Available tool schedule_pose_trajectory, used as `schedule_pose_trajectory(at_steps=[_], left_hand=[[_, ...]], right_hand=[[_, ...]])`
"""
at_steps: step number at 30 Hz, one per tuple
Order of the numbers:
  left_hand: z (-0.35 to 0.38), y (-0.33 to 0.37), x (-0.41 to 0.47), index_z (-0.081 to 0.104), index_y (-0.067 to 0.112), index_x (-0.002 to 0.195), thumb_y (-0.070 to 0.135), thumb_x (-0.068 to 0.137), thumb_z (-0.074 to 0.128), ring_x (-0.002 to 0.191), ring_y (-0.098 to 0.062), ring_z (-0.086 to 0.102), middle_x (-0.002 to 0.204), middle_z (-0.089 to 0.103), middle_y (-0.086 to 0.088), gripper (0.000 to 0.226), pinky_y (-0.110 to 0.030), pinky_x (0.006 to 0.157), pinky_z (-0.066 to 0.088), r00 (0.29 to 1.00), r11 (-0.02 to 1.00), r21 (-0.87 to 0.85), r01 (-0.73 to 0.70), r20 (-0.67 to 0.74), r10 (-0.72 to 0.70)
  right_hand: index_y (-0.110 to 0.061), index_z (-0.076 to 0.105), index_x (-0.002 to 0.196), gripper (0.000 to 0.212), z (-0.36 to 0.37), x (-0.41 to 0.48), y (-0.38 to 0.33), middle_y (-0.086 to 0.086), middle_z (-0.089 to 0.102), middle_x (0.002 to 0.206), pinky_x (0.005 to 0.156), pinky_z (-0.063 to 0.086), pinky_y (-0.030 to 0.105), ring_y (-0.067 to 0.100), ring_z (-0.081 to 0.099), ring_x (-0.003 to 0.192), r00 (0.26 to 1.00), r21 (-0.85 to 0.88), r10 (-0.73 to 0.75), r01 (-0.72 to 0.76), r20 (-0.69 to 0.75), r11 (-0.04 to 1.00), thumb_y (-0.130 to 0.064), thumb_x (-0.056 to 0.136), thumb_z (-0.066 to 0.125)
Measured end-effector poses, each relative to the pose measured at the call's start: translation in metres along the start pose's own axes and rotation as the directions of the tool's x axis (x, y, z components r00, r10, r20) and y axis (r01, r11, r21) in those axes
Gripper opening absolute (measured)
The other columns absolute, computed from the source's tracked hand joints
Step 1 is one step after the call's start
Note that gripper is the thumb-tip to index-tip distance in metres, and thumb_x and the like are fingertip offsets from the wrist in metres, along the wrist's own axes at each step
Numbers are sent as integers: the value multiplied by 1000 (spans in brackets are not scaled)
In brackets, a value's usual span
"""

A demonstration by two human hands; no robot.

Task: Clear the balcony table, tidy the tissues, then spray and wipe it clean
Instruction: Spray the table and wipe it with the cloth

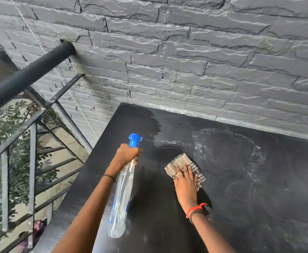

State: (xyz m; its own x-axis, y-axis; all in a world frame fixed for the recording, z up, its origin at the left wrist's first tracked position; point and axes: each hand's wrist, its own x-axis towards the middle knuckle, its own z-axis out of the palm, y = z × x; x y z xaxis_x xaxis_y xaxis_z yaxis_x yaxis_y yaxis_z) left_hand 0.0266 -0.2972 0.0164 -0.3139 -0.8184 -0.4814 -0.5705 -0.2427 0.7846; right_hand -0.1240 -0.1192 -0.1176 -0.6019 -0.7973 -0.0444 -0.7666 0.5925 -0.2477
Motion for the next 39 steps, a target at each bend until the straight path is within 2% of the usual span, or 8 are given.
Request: schedule_pose_trajectory(at_steps=[4, 9, 14, 17, 21, 29, 35, 39], left_hand=[[-6, -3, 13, 53, 10, 51, 23, 56, 63, 50, -25, 52, 45, 54, -6, 17, -37, 63, 46, 1000, 1000, -7, 1, -4, -1], [-9, -4, 20, 53, 10, 51, 23, 56, 63, 53, -24, 52, 46, 54, -7, 17, -37, 63, 45, 1000, 1000, -9, -9, -16, 9], [-9, -1, 24, 55, 8, 54, 25, 56, 62, 49, -23, 53, 47, 57, -7, 19, -35, 62, 47, 999, 1000, -1, -18, -26, 18], [-9, 1, 26, 55, 8, 55, 25, 56, 63, 49, -23, 54, 47, 56, -6, 19, -35, 63, 47, 1000, 1000, -9, -12, -19, 12], [-11, 6, 27, 55, 10, 52, 25, 54, 62, 50, -23, 54, 46, 57, -6, 17, -37, 65, 48, 1000, 1000, -9, -6, -24, 6], [-11, 17, 30, 56, 7, 56, 22, 59, 59, 46, -19, 53, 47, 58, -6, 16, -29, 59, 45, 1000, 999, 33, -14, -28, 15], [1, 26, 37, 56, 6, 60, 22, 54, 58, 45, -24, 52, 47, 55, -7, 18, -30, 58, 46, 1000, 1000, 22, 12, -10, -12], [7, 33, 42, 54, 5, 63, 16, 60, 60, 43, -24, 52, 46, 54, -6, 13, -28, 53, 45, 1000, 999, 28, 19, 4, -19]], right_hand=[[-21, 66, 117, 58, 12, -44, -38, 10, 61, 127, 94, 46, 56, 30, 56, 120, 991, 1, -120, 121, 61, 993, -22, 61, 82], [-22, 66, 118, 57, 18, -2, -78, 8, 61, 127, 95, 46, 55, 28, 55, 121, 975, -11, -195, 197, 107, 980, -25, 63, 81], [-23, 36, 144, 52, -1, 70, -72, 9, 27, 154, 114, 16, 51, 26, 20, 144, 969, -6, -204, 206, 140, 978, -21, 93, 44], [-23, 44, 139, 50, -7, 86, -38, 11, 36, 149, 111, 26, 50, 28, 30, 139, 989, -42, -115, 119, 92, 992, -21, 90, 48], [-18, 65, 118, 51, -2, 49, -11, 14, 60, 128, 92, 48, 54, 32, 56, 119, 999, -29, -33, 33, 13, 999, -20, 69, 77], [-21, 68, 114, 57, 19, 23, -72, 8, 64, 123, 91, 48, 56, 29, 58, 117, 977, 14, -199, 198, 70, 980, -21, 59, 83], [-20, 37, 144, 50, 4, 99, -71, 9, 26, 155, 114, 17, 52, 26, 18, 144, 975, -1, -178, 180, 135, 984, -23, 94, 44], [-23, 41, 141, 49, -9, 125, -33, 9, 32, 152, 111, 21, 53, 26, 26, 141, 995, -20, -51, 53, 86, 998, -25, 93, 46]])
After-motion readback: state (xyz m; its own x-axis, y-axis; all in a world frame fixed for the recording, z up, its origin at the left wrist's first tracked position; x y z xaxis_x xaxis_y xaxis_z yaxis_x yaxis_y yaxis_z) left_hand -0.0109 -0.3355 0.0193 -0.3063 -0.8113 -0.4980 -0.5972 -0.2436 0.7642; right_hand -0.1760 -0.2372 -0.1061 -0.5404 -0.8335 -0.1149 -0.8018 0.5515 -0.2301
